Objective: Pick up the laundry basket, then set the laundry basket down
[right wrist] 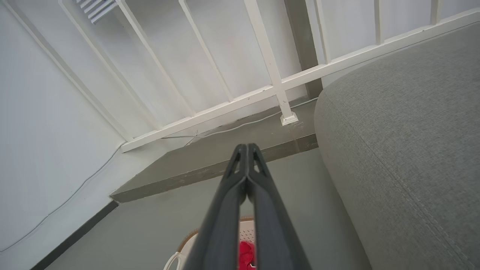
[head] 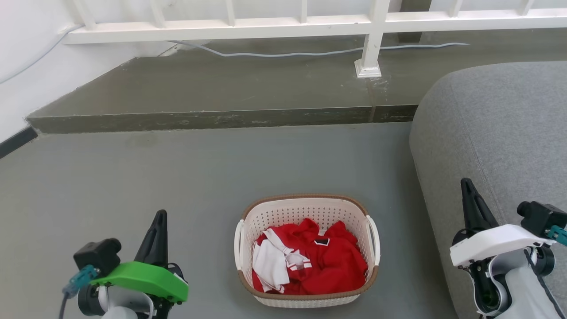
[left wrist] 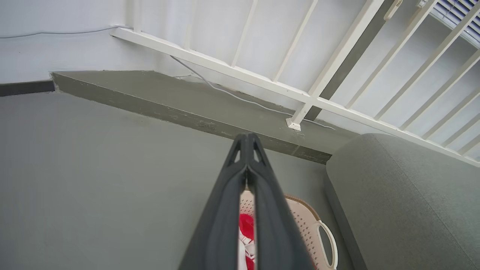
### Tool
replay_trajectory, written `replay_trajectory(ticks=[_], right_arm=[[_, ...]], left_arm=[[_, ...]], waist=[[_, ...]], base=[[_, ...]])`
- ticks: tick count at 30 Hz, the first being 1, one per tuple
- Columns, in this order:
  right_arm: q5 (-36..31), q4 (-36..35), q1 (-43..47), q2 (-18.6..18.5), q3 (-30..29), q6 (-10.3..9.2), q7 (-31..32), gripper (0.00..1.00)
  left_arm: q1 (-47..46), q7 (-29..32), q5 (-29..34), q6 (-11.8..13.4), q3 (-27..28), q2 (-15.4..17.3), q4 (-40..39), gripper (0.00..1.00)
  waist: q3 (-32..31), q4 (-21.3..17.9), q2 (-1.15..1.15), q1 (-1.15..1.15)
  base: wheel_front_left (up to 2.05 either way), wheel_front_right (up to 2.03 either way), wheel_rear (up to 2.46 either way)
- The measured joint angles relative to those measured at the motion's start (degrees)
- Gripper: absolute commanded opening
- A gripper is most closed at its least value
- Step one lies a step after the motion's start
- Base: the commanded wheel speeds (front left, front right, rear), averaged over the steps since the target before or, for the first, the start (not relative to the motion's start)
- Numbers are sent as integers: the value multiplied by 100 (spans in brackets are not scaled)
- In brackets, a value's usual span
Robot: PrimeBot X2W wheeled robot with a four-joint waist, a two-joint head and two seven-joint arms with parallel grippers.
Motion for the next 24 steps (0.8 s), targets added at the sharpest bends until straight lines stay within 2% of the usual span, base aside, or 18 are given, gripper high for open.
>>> replay_trajectory(ticks=[24], right_arm=[[1737,-4,-4,60,-249,0,536,0]], left_arm=[[0,502,-1543,-2,375,-8,-11,0]], waist=[[-19,-2,0,0]], base=[[0,0,0]])
